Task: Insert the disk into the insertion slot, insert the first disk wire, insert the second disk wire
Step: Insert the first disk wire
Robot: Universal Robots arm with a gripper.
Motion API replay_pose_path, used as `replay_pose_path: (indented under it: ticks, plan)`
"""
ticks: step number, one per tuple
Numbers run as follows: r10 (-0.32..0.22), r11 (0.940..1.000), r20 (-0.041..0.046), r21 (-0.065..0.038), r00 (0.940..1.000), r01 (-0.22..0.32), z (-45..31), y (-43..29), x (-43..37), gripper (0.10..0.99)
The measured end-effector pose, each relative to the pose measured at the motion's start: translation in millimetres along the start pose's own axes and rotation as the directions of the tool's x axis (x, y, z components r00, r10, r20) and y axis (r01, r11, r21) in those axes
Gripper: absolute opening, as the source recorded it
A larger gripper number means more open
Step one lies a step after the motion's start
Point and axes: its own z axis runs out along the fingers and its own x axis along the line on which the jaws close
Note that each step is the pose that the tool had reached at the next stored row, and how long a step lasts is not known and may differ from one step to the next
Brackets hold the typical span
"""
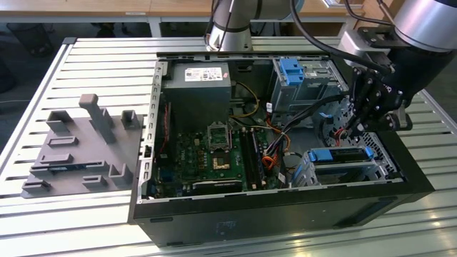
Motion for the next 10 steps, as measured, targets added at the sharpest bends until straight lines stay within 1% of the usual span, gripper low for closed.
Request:
replay_pose_path:
  ticks: [3,5,8,10]
  plan:
    - [-0.001,1.0000,0.0001,0.000,1.0000,0.001,0.4,0.0,1.1,0.173]
    - [-0.002,1.0000,0.0015,0.002,1.0000,0.002,1.2,0.2,4.0,0.173]
    - [-0.007,1.0000,0.0046,0.005,1.0000,0.007,2.0,0.5,8.4,0.173]
    - [-0.010,0.9999,0.0069,0.009,0.9999,0.009,2.3,1.0,10.1,0.173]
